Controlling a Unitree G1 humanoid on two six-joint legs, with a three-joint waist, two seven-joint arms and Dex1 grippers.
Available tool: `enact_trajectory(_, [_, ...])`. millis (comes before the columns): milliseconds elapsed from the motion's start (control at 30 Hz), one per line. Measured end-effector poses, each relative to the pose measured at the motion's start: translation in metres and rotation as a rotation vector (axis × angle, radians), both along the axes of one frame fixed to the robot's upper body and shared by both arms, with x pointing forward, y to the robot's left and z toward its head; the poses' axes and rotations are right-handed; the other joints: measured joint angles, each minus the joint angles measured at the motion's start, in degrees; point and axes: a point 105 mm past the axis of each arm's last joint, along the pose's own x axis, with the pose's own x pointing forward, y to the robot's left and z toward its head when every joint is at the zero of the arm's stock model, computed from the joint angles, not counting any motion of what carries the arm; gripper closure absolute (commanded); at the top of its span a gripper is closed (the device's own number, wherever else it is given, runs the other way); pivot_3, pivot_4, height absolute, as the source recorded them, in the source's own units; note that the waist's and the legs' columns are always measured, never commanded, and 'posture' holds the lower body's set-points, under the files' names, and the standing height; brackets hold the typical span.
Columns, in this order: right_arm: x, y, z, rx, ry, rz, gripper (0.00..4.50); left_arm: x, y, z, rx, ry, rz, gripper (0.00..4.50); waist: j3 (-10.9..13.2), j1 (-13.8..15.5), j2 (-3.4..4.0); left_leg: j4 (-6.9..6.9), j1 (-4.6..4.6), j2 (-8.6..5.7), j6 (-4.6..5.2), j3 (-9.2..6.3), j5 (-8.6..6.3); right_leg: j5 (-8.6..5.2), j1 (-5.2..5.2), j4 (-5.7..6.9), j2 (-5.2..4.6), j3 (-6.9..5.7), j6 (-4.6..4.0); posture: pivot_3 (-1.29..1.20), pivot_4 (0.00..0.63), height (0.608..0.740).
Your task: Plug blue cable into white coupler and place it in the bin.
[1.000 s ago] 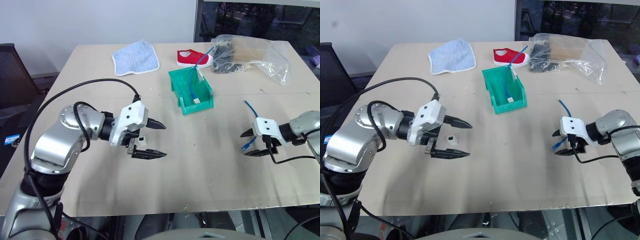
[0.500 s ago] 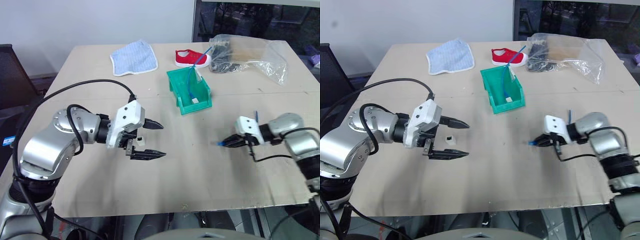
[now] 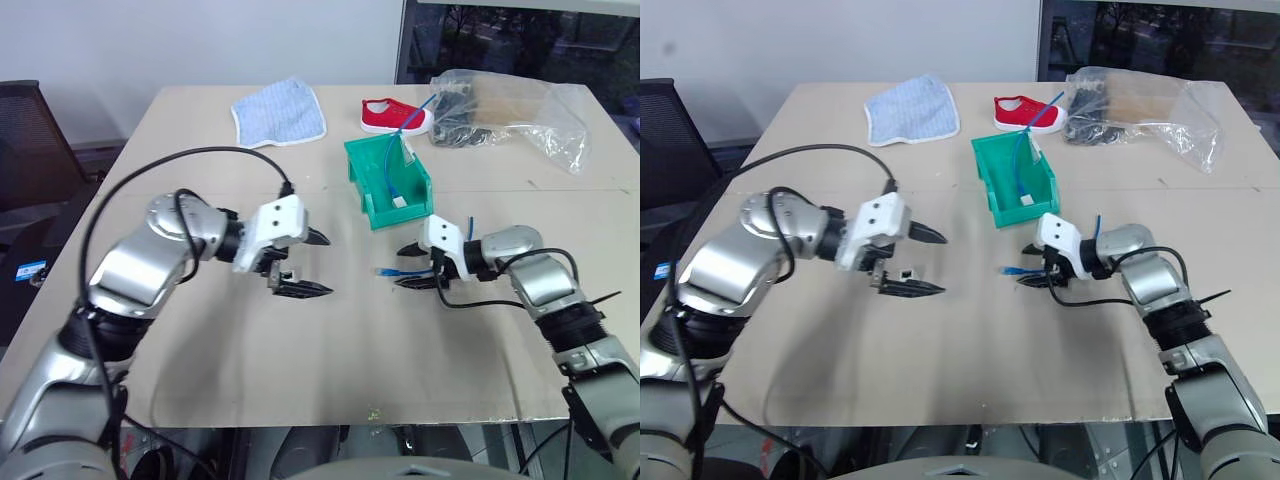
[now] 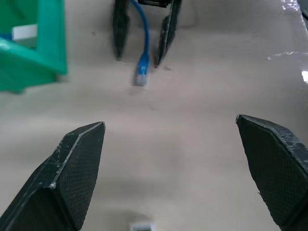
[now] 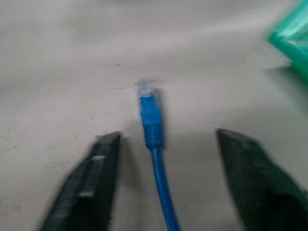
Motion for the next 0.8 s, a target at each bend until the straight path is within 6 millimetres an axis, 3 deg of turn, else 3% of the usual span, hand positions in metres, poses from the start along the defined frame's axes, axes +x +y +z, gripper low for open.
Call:
enact_trajectory(67, [-0.006,-0.014,0.011,0.091,-0.019,-0.086,0.06,0.005,-0.011,-0.005,0.017,-0.012,-0.033,0.0,0.0,0.2,0.0,-0.01,0.0,0.02,0.0,-0.02,0.0,0.0,-0.01,0.01,-0.09,-0.01,0.0,0.0,0.15,0.74])
enact_trajectory(100, [-0.018,-0.025,0.016,0.15,-0.029,-0.129,0.06,0.008,-0.019,-0.007,0.019,-0.014,-0.056,0.0,-0.01,0.45,0.02,-0.02,-0.02,0.03,0.0,-0.08,0.0,-0.01,-0.01,0.01,-0.1,-0.06,0.01,0.0,0.15,0.74])
enact_trajectory(267, [-0.063,-0.044,0.01,0.329,0.002,-0.269,0.06,0.016,-0.036,-0.026,0.059,-0.004,-0.101,0.0,-0.01,-0.1,0.02,0.01,0.03,0.08,0.0,0.08,0.0,0.0,-0.02,0.07,-0.09,0.12,0.01,0.0,0.15,0.74])
enact_trajectory(333, [-0.083,-0.056,0.011,0.448,-0.01,-0.338,0.06,0.028,-0.043,-0.035,0.085,-0.019,-0.092,0.0,-0.02,-0.11,0.02,0.04,0.09,0.08,0.02,0.09,-0.01,0.05,0.04,0.09,-0.06,0.14,0.07,0.0,0.15,0.74])
enact_trajectory(533, [-0.106,-0.064,0.004,0.496,-0.008,-0.384,0.06,0.047,-0.049,-0.055,0.117,-0.04,-0.066,0.0,-0.03,-0.83,0.03,0.15,0.23,0.07,0.27,0.12,-0.12,0.25,0.17,0.08,0.02,0.2,0.16,0.0,0.15,0.74])
enact_trajectory(800, [-0.114,-0.061,0.0,0.485,-0.044,-0.367,0.06,0.05,-0.055,-0.065,0.112,-0.019,-0.078,0.0,-0.03,-1.15,0.02,0.1,0.16,0.07,0.05,0.08,0.0,0.24,0.13,0.01,0.03,0.17,0.16,0.0,0.15,0.74])
